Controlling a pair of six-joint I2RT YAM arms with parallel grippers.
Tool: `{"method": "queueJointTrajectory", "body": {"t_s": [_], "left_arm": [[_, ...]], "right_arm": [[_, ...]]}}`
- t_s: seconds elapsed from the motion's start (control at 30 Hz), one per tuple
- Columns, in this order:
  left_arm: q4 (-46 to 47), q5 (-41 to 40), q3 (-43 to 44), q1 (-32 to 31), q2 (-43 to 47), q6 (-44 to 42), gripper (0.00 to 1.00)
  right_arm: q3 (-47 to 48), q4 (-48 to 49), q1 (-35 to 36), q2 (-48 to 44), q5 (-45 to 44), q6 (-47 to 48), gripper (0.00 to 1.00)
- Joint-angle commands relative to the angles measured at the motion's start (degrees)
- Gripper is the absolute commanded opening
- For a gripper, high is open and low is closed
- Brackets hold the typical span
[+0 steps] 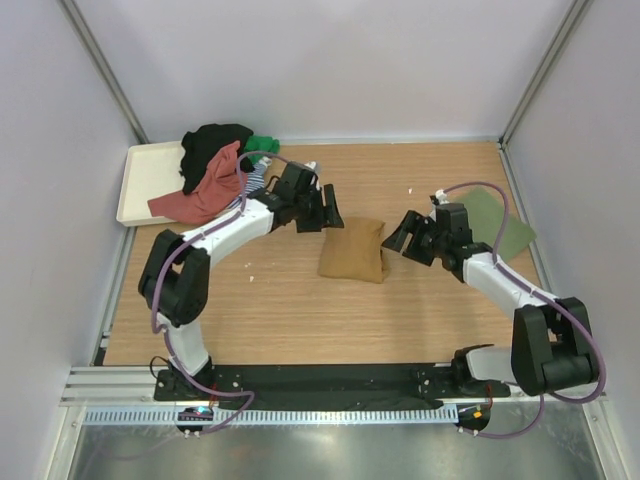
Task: Fold and stack the tank tops
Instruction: Fold the tank top, then neatly place the folded tank top to the corner
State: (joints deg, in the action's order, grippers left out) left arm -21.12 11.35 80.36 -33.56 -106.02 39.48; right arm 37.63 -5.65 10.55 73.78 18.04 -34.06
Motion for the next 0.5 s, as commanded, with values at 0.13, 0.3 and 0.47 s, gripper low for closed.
{"method": "queueJointTrajectory", "body": {"t_s": [0.13, 0.3, 0.47], "left_arm": [[0.56, -1.25, -5.55, -1.15, 2.57, -0.99, 0.68], [1.0, -5.98, -9.16, -2.3, 5.38, -0.38, 0.84], [3.55, -6.0, -12.33, -2.39, 6.0, 0.24, 0.96]], "right_arm": [[10.7, -9.19, 0.0, 6.64, -11.51, 5.06, 0.8], [17.03, -15.95, 0.09, 8.31, -28.39, 6.81, 0.87], [23.36, -19.39, 0.09, 11.55, -37.55, 6.56, 0.81]]}}
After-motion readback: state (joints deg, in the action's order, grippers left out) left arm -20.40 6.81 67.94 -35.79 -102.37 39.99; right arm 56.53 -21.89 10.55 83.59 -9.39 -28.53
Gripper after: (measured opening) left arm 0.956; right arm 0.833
